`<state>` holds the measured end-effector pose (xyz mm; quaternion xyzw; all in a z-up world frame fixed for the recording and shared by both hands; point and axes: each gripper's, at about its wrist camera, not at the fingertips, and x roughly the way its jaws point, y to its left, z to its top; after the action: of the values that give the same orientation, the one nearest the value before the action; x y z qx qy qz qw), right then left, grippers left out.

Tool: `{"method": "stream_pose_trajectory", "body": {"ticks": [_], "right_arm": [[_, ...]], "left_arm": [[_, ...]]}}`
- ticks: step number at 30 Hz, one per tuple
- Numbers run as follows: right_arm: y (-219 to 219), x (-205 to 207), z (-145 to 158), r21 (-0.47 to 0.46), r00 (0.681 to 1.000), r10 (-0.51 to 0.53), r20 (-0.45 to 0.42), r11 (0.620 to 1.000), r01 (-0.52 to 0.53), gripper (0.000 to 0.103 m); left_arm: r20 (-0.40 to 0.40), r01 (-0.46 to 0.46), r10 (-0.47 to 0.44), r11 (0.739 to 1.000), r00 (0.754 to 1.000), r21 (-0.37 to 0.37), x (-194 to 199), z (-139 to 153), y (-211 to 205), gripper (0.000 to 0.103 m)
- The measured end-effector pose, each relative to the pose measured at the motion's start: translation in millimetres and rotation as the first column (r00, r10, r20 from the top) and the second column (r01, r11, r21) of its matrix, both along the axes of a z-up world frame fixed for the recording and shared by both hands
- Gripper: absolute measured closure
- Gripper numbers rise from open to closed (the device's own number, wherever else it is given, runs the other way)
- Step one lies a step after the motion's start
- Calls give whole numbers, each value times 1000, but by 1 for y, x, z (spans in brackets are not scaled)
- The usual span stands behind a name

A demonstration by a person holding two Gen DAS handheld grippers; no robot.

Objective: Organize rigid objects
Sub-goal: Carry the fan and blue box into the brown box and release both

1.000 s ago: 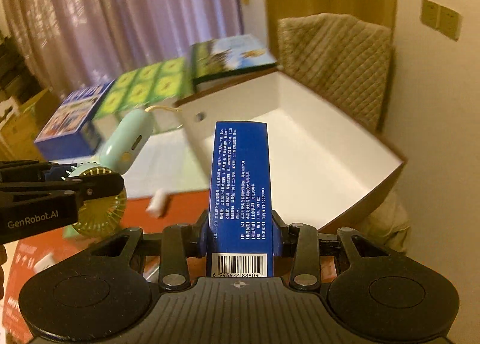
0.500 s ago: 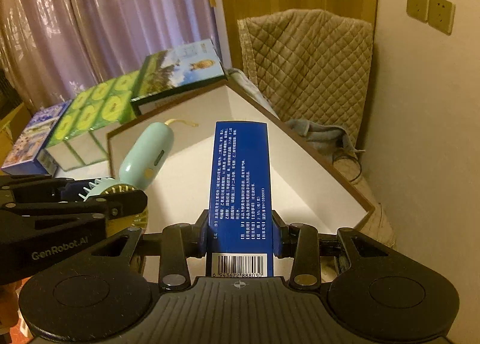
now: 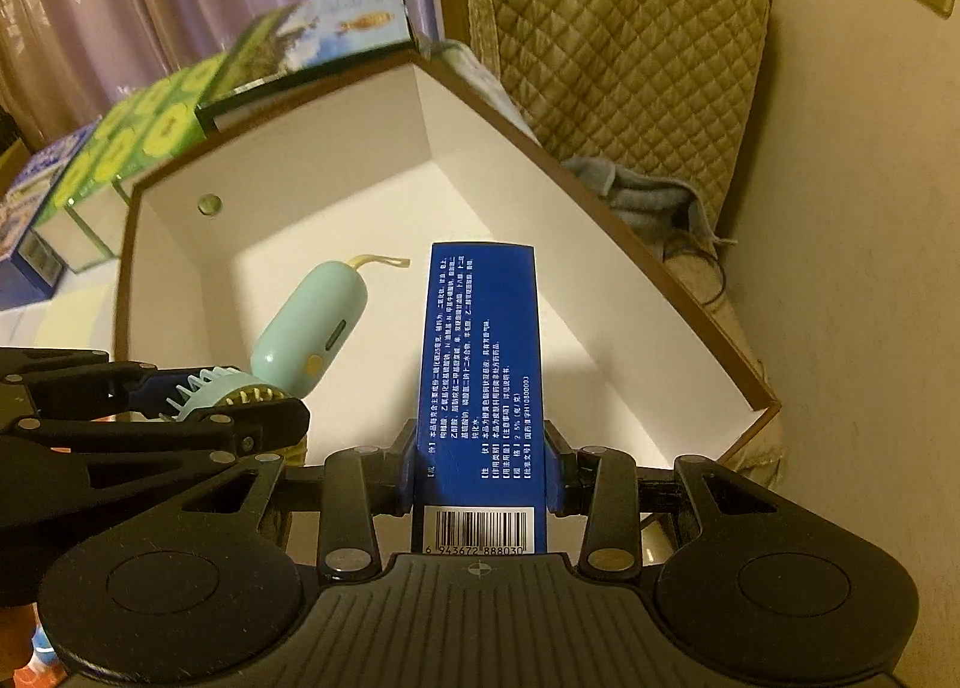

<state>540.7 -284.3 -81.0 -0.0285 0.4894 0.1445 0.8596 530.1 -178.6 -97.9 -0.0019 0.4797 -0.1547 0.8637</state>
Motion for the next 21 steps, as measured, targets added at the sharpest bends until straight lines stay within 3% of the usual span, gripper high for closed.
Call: {"method": "stream_pose_trajectory", "body": {"ticks": [4,6,11,21], "right_arm": [[2,2,-8,-82,999,26,35,996,-23,63],[4,-1,-10,-122,998,40,49,992,-34,50],[-4,-12,-2,-41,998,50,42,998,-48,48],[-1,-31,15,-3,998,37,51,999,-37,48]], "left_arm": [[-15,17,-17,1000,1000,17,1,-5,-3,69],[-6,24,-24,999,1000,34,-3,-3,-1,67],[-5,26,-26,999,1000,43,-12,5,6,66],[32,16,-17,999,999,48,-30,24,18,66]]}}
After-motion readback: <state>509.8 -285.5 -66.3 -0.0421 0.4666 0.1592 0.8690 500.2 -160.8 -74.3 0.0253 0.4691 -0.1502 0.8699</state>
